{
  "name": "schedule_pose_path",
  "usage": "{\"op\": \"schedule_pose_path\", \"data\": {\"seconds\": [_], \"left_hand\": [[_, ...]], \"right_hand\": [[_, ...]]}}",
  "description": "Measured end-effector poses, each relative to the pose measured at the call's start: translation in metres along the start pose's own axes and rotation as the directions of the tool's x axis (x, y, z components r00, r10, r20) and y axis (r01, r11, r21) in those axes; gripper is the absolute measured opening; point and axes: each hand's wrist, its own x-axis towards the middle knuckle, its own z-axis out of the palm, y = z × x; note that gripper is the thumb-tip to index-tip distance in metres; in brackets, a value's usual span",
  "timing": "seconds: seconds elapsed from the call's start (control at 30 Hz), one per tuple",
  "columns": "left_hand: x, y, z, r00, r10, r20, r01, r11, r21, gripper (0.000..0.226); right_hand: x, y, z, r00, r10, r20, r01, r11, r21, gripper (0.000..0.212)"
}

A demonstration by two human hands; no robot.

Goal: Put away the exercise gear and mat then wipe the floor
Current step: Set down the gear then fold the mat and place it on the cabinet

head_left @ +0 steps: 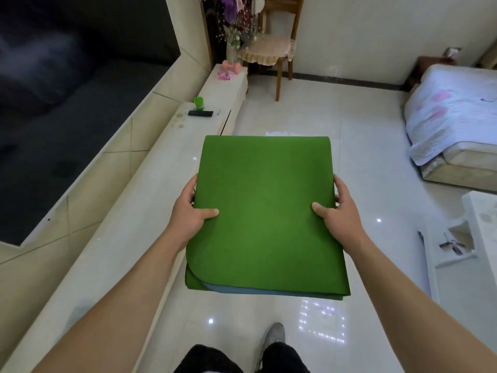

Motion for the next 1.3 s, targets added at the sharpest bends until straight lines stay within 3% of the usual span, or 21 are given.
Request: {"op": "schedule_pose_path", "data": {"seconds": [0.4,0.77,1.0,1.3], "left_hand": [[0.141,0.048,0.01,0.999,0.031,-0.025,-0.03,0.999,0.036,0.093],[0.316,0.093,0.001,0.999,0.036,0.039,-0.039,0.997,0.061,0.091],[0.425,0.125,0.031,0.997,0.018,0.07,-0.022,0.998,0.06,0.091],[0.55,0.168,0.078,1.0,0.005,0.011,-0.005,1.0,0.022,0.095]], "right_hand": [[0.152,-0.052,0.026,0.998,-0.059,0.01,0.059,0.998,-0.036,0.076],[0.295,-0.095,0.078,0.996,-0.066,-0.057,0.066,0.998,-0.004,0.075],[0.402,-0.115,0.079,0.995,-0.069,-0.071,0.069,0.998,-0.014,0.074],[0.55,-0.145,0.073,0.997,-0.061,-0.044,0.061,0.998,0.004,0.074]]}}
